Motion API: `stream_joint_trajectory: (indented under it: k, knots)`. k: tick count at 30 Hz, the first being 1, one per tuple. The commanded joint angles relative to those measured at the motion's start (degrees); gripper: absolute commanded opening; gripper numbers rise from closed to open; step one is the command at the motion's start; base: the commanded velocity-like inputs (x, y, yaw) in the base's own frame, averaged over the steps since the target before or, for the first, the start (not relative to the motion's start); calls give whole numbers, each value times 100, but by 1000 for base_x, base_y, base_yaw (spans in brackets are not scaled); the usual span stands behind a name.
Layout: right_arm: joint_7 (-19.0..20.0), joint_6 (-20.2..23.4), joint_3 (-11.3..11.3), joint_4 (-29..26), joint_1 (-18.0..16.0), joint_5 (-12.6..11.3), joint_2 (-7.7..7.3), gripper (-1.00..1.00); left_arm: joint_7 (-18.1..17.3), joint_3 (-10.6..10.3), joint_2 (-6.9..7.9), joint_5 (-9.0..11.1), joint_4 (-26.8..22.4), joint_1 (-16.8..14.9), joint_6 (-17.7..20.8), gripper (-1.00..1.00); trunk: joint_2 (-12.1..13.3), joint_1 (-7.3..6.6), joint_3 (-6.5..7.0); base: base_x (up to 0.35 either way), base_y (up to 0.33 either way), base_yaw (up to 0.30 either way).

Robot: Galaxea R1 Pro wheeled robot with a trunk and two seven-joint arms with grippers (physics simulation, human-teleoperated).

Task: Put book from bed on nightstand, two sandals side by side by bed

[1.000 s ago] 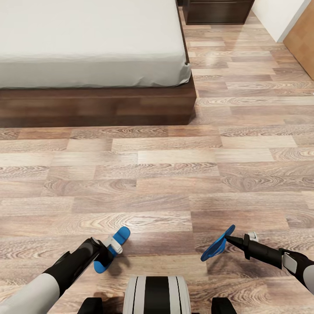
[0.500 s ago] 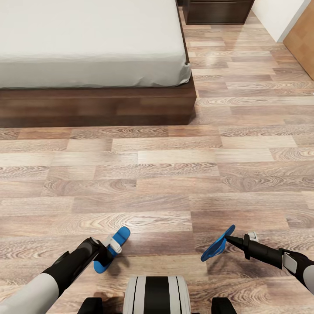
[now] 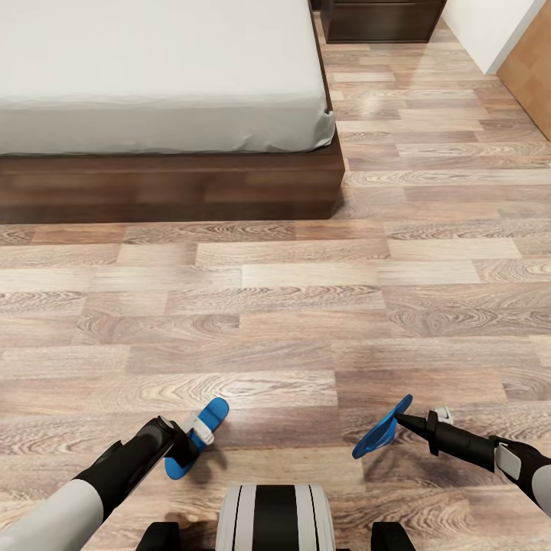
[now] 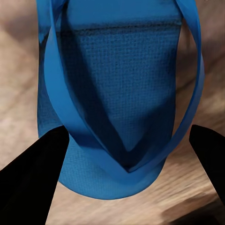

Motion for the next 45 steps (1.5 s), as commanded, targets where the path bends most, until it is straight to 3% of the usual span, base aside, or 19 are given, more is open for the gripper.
stream_joint_trajectory:
  k: [1,23,29,41,42,45]
  knots:
    - [46,66,41,19,-9,-58,1,-100,-24,-16,5,-22,-12,-4,20,-100,-2,-1,-3,0,0,0]
    - [26,35,47,17,-9,-75,18,-100,-71,10,8,12,-38,-4,29,-100,28,-58,484,0,0,0]
    - [-9,35,45,16,-9,-73,22,-100,-82,255,-10,32,-47,-4,33,-100,36,-73,617,0,0,0]
    - [-33,34,45,18,-9,-64,31,-100,-84,420,-12,38,-208,-4,37,-100,52,-104,883,0,0,0]
    - [-34,35,45,17,-9,-64,33,-100,-84,578,-12,39,-239,-4,39,-100,53,-107,905,0,0,0]
    - [-35,30,48,17,-9,-67,41,-100,-85,730,-25,41,-256,-4,42,-100,57,-114,971,0,0,0]
